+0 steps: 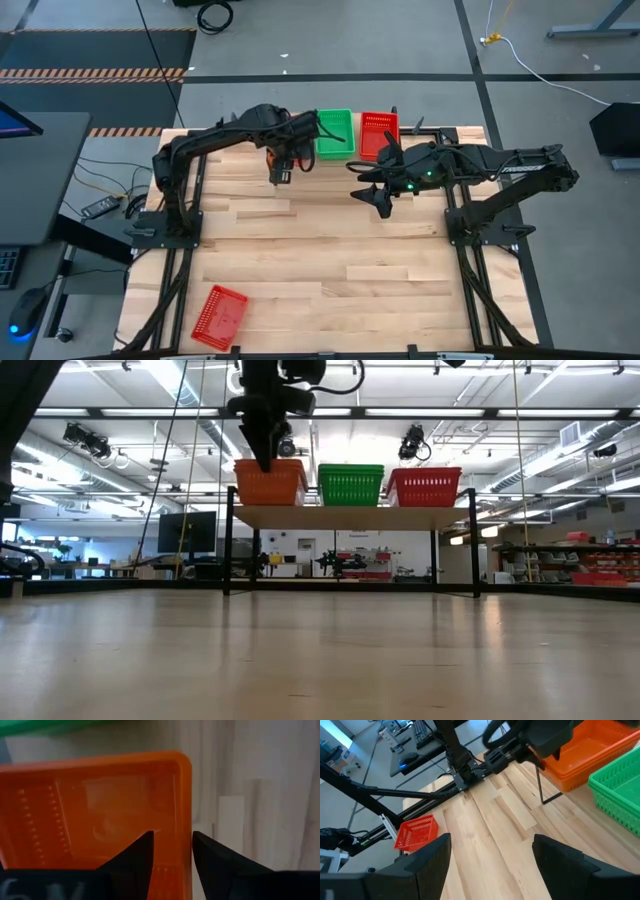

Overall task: Stack baskets on shelf by color
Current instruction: Stack the orange bin on the orange bins on the shelf, then stack the red bin on the red bins on the shelf

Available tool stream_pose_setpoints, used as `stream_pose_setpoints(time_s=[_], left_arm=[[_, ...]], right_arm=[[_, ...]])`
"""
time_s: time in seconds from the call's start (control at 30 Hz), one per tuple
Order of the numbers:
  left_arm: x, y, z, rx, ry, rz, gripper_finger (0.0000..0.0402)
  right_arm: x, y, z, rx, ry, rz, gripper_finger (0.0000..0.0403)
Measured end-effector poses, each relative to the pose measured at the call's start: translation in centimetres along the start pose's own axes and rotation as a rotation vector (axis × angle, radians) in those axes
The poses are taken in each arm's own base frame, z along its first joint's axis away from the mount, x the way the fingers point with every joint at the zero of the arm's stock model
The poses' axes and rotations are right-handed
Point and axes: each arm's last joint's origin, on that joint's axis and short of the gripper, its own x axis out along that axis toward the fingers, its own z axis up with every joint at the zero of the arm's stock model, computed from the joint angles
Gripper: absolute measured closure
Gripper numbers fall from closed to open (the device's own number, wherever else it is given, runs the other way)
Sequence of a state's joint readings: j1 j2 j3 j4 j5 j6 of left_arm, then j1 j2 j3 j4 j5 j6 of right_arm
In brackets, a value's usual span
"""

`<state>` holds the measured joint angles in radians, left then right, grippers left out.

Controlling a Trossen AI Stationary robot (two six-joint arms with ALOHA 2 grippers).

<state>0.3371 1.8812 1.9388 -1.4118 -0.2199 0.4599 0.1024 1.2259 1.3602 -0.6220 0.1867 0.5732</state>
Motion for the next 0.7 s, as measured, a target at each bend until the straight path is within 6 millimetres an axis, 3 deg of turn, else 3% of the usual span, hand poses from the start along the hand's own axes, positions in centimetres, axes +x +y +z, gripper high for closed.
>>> stream_pose_setpoints(time_s=[0.53,0.7], left_arm=[[0.0,0.1,0.1,-0.007,-0.007,0.022,0.0263],[-1.3,-0.5,-0.2,0.008,-0.015,0.075,0.0257]], right_arm=[[0.0,0.0,0.0,-0.003,0.002,0.003,0.0120],[0.0,0.0,0.0,-0.024,0.002,0.006,0.0120]])
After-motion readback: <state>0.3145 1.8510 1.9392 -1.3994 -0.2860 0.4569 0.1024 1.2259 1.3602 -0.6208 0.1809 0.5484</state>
